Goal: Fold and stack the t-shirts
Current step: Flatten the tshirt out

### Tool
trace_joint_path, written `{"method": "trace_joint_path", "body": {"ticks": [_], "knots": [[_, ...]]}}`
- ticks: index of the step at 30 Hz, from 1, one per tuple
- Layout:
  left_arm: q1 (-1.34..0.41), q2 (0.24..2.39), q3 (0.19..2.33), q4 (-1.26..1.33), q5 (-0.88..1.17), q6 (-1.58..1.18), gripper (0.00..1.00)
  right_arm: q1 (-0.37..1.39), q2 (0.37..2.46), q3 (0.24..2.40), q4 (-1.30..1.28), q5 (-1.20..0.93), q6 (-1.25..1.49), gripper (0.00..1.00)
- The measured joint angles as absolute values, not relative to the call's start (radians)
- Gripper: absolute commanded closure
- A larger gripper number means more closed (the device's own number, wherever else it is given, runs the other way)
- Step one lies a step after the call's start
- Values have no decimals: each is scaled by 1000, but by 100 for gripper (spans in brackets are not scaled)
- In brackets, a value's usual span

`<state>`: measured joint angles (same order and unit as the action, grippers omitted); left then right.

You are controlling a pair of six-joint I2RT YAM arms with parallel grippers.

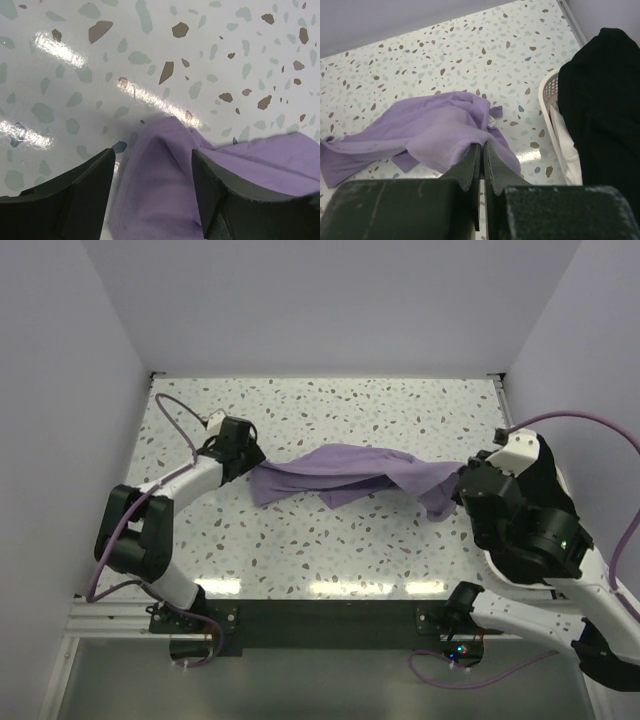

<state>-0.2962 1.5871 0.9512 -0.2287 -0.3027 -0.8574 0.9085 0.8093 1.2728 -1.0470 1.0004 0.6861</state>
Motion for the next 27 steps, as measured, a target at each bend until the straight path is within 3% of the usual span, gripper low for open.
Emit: {"method": "trace_joint_path", "body": {"ticks": [8, 18, 27], "knots": [[-296, 1676, 997, -224, -290, -877, 39, 908, 812, 1282, -1064, 1012, 670, 100], [-308, 1715, 1071, -228, -277, -862, 39, 908, 812, 1229, -1060, 993, 671, 100], [-471, 1723, 1206, -299, -411, -817, 40, 908, 832, 1176, -1035, 957, 673, 100]]}}
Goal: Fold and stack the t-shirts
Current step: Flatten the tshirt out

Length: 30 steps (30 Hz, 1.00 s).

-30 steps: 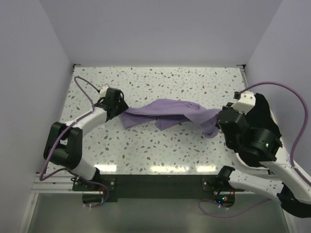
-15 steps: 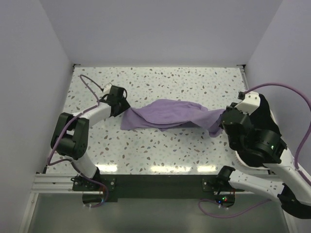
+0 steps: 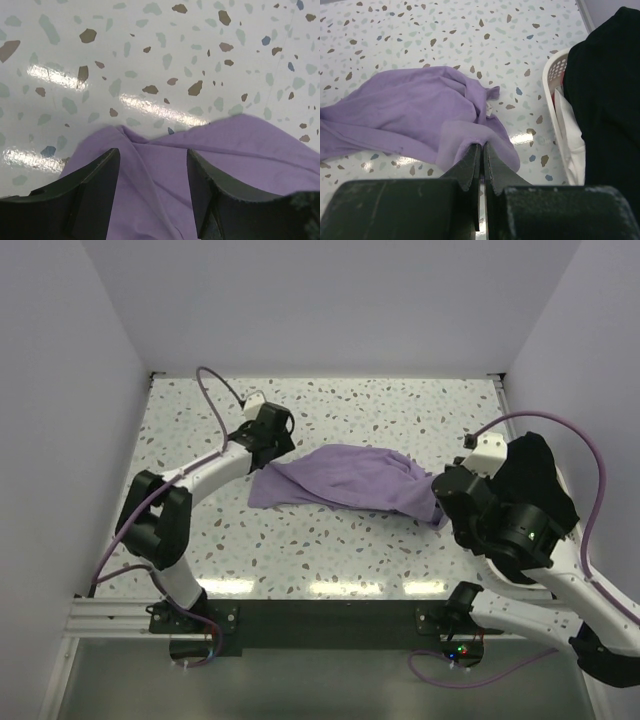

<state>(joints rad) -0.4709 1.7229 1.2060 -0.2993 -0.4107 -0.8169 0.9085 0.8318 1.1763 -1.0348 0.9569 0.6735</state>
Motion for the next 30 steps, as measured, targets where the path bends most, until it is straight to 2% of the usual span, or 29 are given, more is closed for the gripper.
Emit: {"method": "trace_joint_path", "body": {"ticks": [7, 18, 30], "knots": [[-552, 1788, 1217, -400, -501, -852, 44, 908, 851, 1166, -1011, 944, 673, 100], [-570, 1825, 1221, -445, -525, -885, 48, 908, 850, 1151, -995, 925, 673, 100], [-592, 1859, 1261, -443, -519, -899, 58, 908, 850, 1134, -986, 924, 680, 100]]}}
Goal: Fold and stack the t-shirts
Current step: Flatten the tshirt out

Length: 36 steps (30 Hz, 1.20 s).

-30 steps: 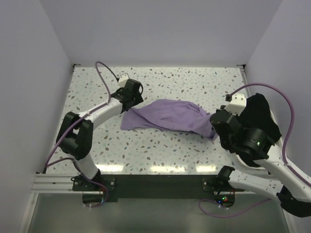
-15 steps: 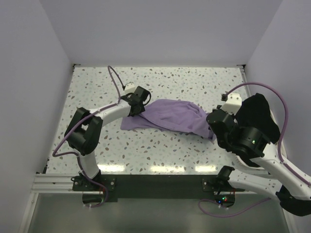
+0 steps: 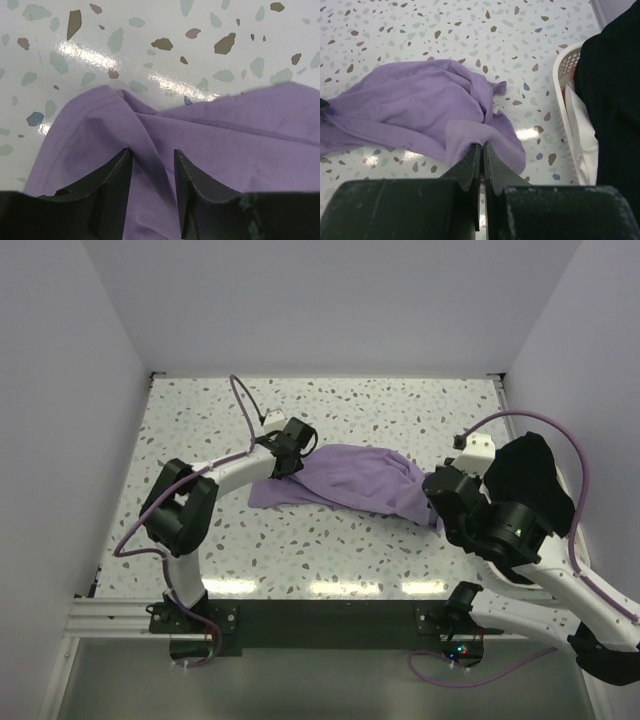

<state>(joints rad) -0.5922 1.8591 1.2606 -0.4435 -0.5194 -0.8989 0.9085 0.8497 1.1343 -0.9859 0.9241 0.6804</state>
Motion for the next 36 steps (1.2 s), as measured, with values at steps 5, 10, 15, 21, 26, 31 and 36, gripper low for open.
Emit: {"method": "trace_joint_path", "body": {"ticks": [5, 10, 15, 21, 26, 31, 36], "knots": [[-597, 1869, 1264, -445, -511, -901, 78, 908, 849, 1122, -984, 924, 681, 100], [-597, 1867, 1264, -451, -510, -902, 100, 908, 851, 1120, -979, 924, 680, 100], [-593, 1807, 1263, -487, -513, -896, 100, 904, 900, 1155, -964, 935, 651, 100], [-517, 1575, 1252, -505, -506, -853, 100, 861, 993, 1306, -897, 942, 561, 100], [-453, 1314, 1253, -518, -513, -803, 100, 850, 987, 1474, -873, 940, 500, 100], [-459, 1097, 1278, -567, -513, -774, 100, 850, 899, 1591, -859, 928, 440, 100], [-459, 953, 1357, -612, -508, -754, 100, 850, 813, 1713, -833, 886, 363, 100]]}}
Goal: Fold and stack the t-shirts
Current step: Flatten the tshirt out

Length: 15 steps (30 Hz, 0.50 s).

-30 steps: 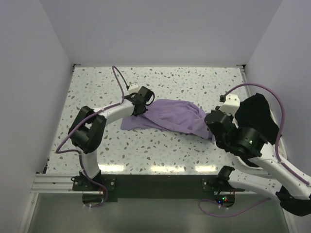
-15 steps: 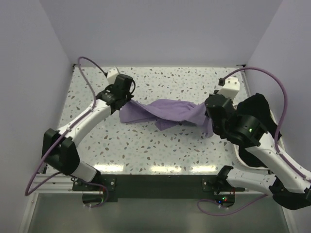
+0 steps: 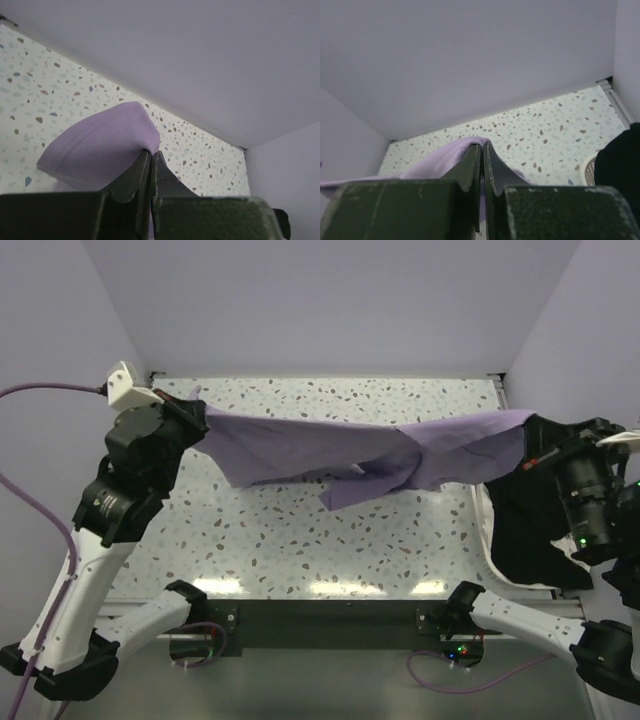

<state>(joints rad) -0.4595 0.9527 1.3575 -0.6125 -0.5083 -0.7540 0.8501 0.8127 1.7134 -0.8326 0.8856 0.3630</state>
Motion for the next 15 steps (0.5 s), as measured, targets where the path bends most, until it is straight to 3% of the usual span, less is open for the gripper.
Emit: {"method": "trace_joint_path", "body": {"ticks": [5, 8, 15], "knots": [[-459, 983, 1498, -595, -505, -718, 100, 849, 842, 1798, -738, 796, 283, 100], [-458, 1065, 1542, -559, -502, -697, 100, 836, 974, 1831, -673, 761, 233, 100], [-361, 1393, 1579, -440, -386, -662, 100, 523, 1425, 1837, -549, 381, 257, 100]]}}
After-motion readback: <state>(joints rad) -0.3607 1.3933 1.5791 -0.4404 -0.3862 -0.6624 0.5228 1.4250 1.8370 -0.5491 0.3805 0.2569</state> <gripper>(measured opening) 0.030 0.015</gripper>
